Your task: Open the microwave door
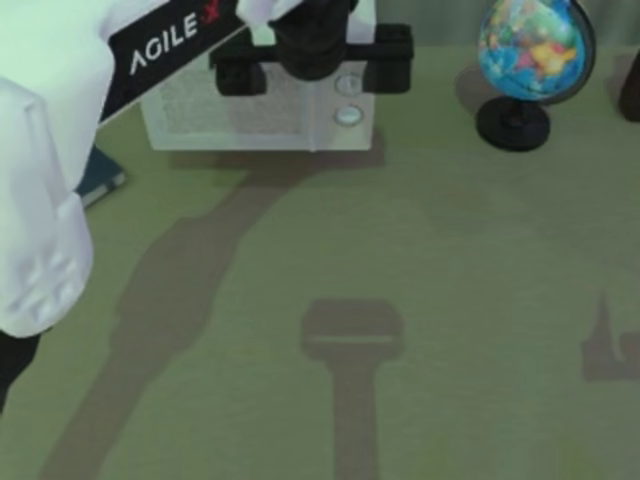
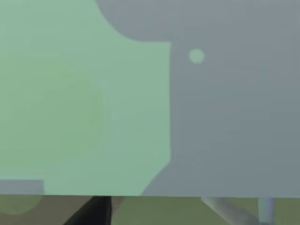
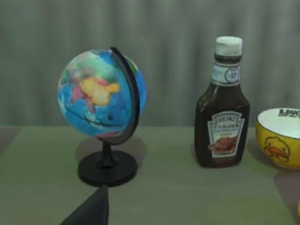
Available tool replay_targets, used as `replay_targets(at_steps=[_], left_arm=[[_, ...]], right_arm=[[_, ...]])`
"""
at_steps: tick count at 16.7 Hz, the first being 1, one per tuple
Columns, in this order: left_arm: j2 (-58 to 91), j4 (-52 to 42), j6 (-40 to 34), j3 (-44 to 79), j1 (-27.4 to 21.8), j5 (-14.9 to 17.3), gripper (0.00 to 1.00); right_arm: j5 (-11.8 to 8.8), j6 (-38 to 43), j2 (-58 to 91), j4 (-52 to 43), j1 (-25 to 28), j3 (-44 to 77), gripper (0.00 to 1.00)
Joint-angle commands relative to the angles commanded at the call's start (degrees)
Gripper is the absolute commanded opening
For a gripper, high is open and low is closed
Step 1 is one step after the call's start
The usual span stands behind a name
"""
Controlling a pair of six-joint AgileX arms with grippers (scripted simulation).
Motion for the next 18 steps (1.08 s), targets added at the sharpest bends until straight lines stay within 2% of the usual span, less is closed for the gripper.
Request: replay_targets(at_steps=[11,18], left_arm=[[0.0,0.0,0.0,0.0,0.0,0.0,0.02],[0.0,0.0,0.0,0.0,0.0,0.0,0.00]], right_arm=[[0.0,0.0,0.0,0.0,0.0,0.0,1.00],[0.0,0.0,0.0,0.0,0.0,0.0,1.00]])
